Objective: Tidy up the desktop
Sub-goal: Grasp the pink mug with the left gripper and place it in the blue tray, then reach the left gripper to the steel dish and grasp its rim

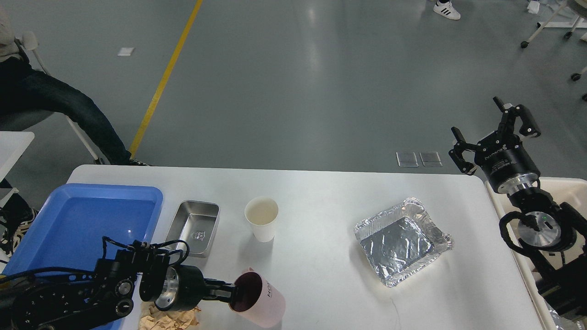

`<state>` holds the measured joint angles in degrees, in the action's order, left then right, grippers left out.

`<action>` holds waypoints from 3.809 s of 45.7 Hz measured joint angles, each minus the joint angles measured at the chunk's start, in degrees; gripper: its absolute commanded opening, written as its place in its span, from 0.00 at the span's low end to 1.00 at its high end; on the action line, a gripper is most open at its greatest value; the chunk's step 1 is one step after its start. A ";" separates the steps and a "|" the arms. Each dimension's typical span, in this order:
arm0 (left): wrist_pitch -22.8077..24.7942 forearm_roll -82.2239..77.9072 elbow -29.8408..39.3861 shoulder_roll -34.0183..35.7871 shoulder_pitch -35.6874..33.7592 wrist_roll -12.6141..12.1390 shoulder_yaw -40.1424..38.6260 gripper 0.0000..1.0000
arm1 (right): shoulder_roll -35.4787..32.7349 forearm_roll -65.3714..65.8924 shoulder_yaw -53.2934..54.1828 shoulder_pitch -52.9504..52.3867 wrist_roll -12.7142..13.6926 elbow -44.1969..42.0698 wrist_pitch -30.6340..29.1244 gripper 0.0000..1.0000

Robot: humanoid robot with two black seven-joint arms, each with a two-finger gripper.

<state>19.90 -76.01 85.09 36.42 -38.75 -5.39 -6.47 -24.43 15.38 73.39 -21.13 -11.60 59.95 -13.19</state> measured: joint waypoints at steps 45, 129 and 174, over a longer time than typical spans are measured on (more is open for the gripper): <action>11.39 7.80 15.92 38.01 -16.45 0.94 -12.61 0.02 | 0.10 0.00 -0.18 -0.15 0.00 0.18 0.10 1.00; -6.24 10.76 -5.16 33.31 3.92 1.09 2.64 0.96 | 0.15 1.32 -0.35 0.38 0.01 -0.01 0.01 1.00; -19.28 10.59 15.98 45.21 3.31 13.77 -14.97 0.97 | -0.95 1.37 -0.44 0.62 0.02 -0.07 0.10 1.00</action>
<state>0.61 -65.42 101.07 81.63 -35.44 8.38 -21.44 -25.38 16.76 72.96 -20.50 -11.59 59.87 -13.10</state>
